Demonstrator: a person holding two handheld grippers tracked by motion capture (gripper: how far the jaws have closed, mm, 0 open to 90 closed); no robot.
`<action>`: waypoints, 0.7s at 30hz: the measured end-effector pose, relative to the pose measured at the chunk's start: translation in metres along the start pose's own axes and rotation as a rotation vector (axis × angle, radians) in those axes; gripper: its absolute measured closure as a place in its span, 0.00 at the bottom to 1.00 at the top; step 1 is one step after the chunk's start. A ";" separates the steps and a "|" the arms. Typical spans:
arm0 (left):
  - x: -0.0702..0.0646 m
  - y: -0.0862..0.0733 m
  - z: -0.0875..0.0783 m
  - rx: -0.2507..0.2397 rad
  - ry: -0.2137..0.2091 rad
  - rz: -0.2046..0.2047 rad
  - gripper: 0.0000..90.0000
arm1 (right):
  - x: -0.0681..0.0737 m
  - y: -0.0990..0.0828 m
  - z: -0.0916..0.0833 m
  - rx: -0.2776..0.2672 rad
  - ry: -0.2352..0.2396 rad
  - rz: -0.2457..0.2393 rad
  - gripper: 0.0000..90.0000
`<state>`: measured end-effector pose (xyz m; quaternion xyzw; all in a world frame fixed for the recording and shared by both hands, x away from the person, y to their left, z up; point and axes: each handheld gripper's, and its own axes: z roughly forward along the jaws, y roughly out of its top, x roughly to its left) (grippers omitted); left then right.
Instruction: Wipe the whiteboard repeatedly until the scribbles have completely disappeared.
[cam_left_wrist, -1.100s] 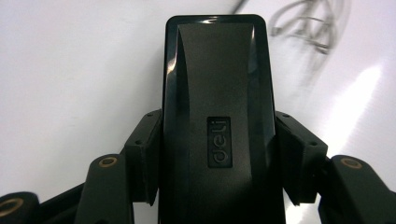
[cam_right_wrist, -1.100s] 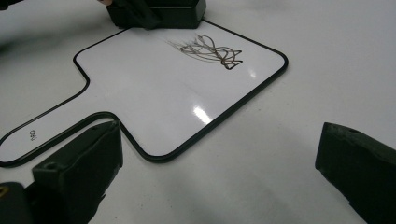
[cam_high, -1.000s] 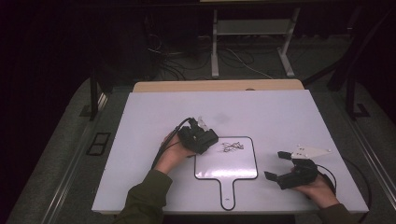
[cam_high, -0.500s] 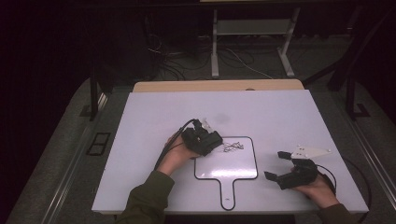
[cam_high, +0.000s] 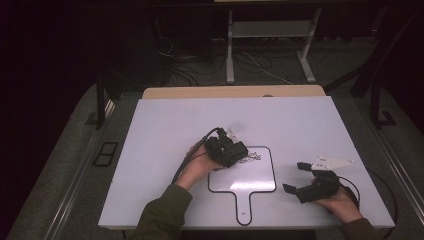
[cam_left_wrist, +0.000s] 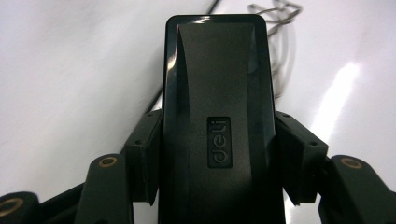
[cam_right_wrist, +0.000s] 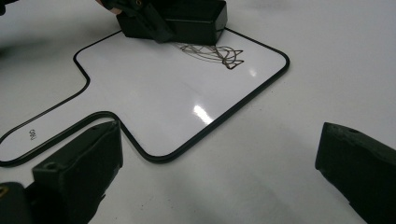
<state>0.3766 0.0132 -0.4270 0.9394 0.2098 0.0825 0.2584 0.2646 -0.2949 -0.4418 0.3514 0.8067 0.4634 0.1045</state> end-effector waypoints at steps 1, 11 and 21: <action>-0.002 0.001 0.001 0.001 -0.004 0.010 0.44 | 0.000 0.000 0.000 -0.001 0.000 0.001 0.00; 0.009 0.009 0.005 0.006 0.007 -0.005 0.44 | -0.001 0.000 -0.001 -0.002 -0.002 0.004 0.00; 0.000 0.024 0.013 0.009 -0.019 0.061 0.44 | -0.001 0.000 0.000 0.000 -0.001 0.003 0.00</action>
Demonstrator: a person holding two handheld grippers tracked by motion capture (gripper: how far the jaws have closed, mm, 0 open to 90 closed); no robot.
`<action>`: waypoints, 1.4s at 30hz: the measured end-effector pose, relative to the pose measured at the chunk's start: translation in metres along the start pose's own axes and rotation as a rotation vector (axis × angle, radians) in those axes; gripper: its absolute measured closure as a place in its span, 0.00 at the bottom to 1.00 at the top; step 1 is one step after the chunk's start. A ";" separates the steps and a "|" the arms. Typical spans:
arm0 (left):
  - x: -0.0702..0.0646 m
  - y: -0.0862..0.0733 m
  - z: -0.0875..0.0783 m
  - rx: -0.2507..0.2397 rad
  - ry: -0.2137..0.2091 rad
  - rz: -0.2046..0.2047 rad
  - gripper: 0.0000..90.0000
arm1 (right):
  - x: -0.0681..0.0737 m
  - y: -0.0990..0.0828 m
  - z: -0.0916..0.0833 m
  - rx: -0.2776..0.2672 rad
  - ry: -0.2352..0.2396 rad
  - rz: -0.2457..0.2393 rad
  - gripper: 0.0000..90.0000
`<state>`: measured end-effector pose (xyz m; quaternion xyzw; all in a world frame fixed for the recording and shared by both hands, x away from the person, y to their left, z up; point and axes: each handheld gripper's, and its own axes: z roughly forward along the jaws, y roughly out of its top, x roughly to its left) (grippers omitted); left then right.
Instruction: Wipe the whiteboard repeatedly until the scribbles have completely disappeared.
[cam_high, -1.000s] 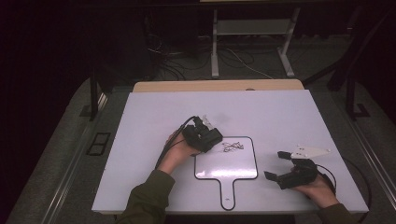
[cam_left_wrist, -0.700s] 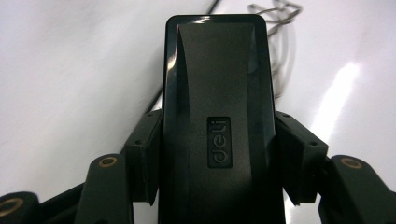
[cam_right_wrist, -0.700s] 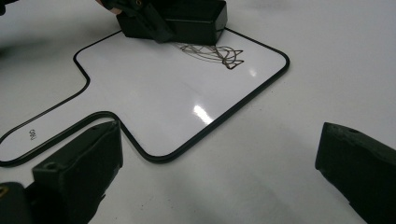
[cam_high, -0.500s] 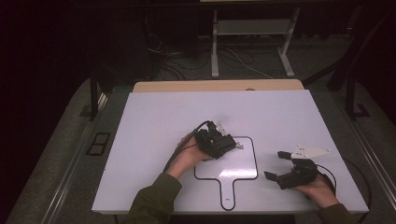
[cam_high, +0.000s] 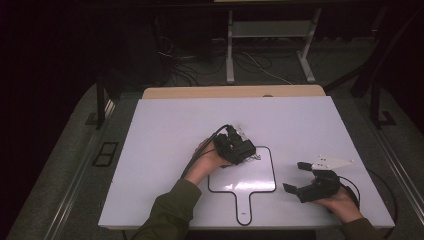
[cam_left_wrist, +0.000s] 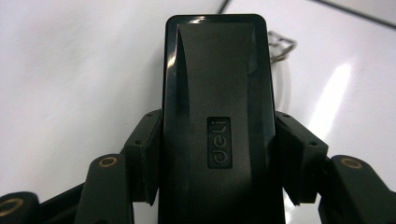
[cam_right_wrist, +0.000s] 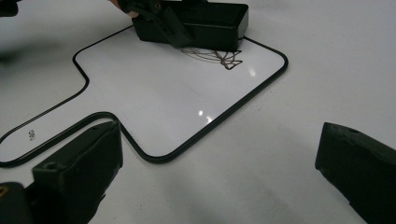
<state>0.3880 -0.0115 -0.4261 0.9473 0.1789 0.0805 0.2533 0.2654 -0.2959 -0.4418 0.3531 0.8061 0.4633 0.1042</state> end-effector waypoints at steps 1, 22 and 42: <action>-0.004 0.001 0.001 -0.001 -0.005 0.000 0.44 | 0.000 0.000 0.000 -0.001 0.001 -0.001 0.00; -0.001 0.015 0.007 0.030 0.008 -0.018 0.44 | -0.001 0.000 0.000 -0.002 0.001 0.001 0.00; 0.005 0.034 0.019 0.028 0.029 0.017 0.44 | 0.000 0.000 -0.001 -0.002 0.003 0.000 0.00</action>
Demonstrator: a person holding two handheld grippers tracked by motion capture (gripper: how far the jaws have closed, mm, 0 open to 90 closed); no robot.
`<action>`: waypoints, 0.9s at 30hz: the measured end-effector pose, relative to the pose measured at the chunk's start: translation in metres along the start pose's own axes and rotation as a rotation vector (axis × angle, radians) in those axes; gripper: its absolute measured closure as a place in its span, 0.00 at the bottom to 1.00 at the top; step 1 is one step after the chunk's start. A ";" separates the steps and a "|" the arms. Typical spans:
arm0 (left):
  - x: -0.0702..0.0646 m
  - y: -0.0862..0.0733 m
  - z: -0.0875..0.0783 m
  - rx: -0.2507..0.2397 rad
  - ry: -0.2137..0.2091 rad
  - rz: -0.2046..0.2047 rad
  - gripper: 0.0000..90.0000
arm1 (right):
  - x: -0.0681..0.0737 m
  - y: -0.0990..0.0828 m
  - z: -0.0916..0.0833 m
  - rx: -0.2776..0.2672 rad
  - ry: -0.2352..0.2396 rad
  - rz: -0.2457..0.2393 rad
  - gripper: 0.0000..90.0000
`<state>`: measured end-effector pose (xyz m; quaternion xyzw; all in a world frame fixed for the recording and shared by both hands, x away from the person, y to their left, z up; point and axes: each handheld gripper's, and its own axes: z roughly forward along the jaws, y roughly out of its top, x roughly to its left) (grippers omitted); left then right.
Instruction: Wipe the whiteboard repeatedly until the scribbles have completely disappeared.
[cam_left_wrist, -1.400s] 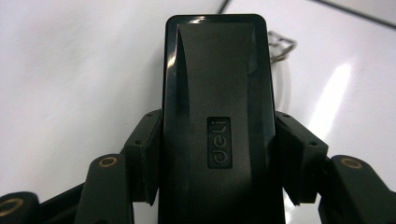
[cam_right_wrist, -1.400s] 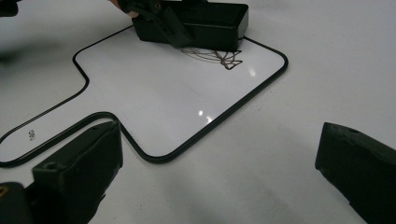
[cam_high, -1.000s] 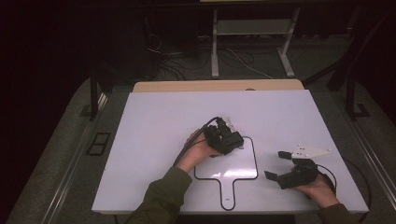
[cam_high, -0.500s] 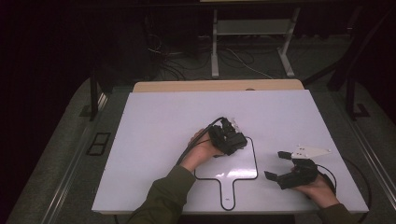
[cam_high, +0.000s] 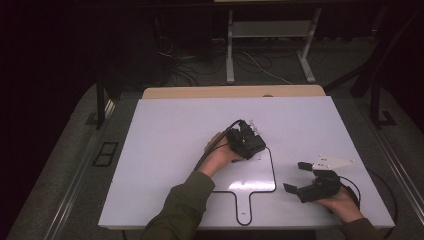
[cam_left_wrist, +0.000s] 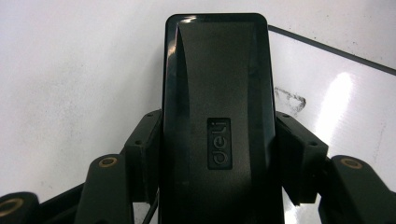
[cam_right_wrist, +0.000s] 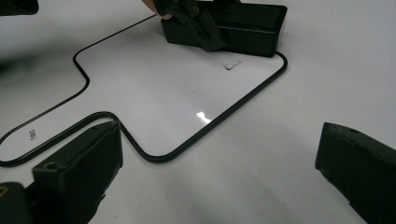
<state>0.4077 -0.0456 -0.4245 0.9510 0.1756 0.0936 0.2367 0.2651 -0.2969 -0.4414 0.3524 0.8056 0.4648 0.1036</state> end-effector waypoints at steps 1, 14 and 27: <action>-0.002 0.000 0.000 0.006 -0.008 -0.007 0.44 | 0.000 0.000 0.000 0.000 0.000 0.000 0.00; -0.012 0.011 0.005 -0.004 -0.010 0.016 0.44 | 0.000 0.000 0.000 0.000 -0.001 0.001 0.00; -0.029 0.012 0.005 -0.021 -0.071 0.051 0.44 | 0.001 0.000 0.000 -0.001 -0.002 0.002 0.00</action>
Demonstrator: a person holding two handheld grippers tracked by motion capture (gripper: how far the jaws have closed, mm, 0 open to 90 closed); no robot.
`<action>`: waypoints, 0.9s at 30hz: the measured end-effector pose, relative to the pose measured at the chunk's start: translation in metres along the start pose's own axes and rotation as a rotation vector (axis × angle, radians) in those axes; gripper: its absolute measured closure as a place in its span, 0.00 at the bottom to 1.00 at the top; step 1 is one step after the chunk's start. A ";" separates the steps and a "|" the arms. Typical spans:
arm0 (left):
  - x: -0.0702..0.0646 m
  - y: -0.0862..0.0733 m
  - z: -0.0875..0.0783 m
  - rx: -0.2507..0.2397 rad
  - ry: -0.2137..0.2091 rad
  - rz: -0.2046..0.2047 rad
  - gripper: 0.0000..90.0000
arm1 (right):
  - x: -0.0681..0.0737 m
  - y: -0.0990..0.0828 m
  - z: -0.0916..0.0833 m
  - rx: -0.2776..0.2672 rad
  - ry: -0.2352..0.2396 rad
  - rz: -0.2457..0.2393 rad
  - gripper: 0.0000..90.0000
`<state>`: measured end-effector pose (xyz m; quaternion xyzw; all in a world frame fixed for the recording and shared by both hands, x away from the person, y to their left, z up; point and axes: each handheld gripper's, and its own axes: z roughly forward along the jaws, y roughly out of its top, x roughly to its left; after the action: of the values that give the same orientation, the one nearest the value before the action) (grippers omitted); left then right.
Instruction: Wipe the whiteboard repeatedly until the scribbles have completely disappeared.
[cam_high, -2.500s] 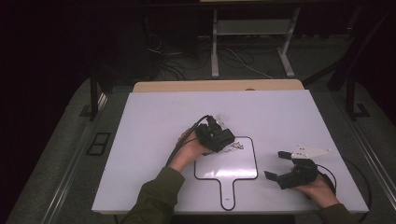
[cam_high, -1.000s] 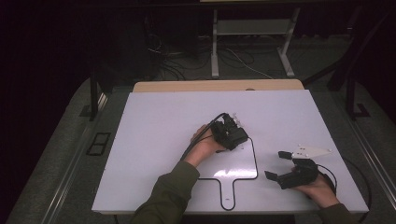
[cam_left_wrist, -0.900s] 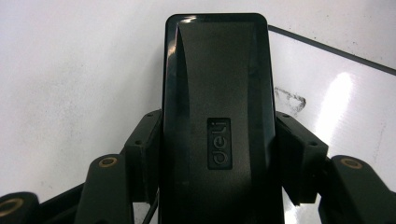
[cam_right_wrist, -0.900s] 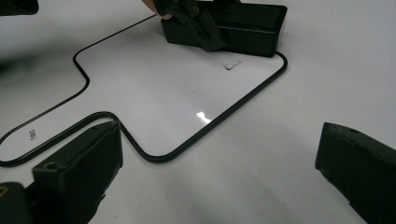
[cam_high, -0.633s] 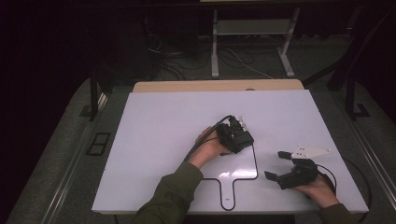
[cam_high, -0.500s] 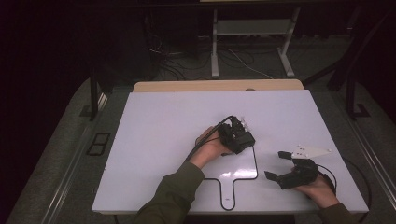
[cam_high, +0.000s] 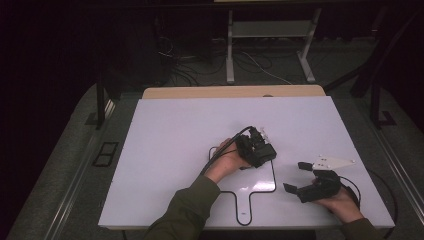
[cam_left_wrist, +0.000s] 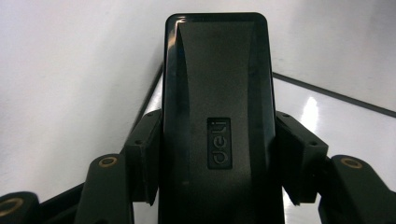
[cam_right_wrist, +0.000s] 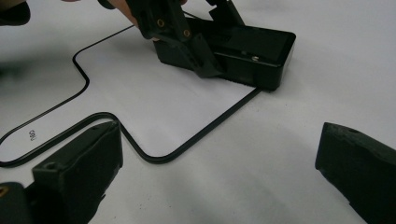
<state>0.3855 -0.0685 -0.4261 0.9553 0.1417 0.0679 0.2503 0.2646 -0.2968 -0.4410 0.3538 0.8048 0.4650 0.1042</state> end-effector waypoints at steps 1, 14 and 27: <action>0.002 0.000 0.000 0.003 -0.002 0.008 0.44 | 0.000 0.000 0.000 0.001 0.000 -0.001 0.00; 0.032 -0.006 -0.002 0.008 0.059 -0.073 0.44 | -0.001 0.000 -0.001 -0.001 0.000 0.000 0.00; 0.037 -0.006 -0.026 -0.086 -0.008 -0.136 0.44 | -0.001 0.000 -0.002 -0.004 0.002 0.002 0.00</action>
<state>0.4138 -0.0408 -0.4046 0.9321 0.2023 0.0529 0.2956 0.2642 -0.2984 -0.4403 0.3540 0.8037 0.4670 0.1035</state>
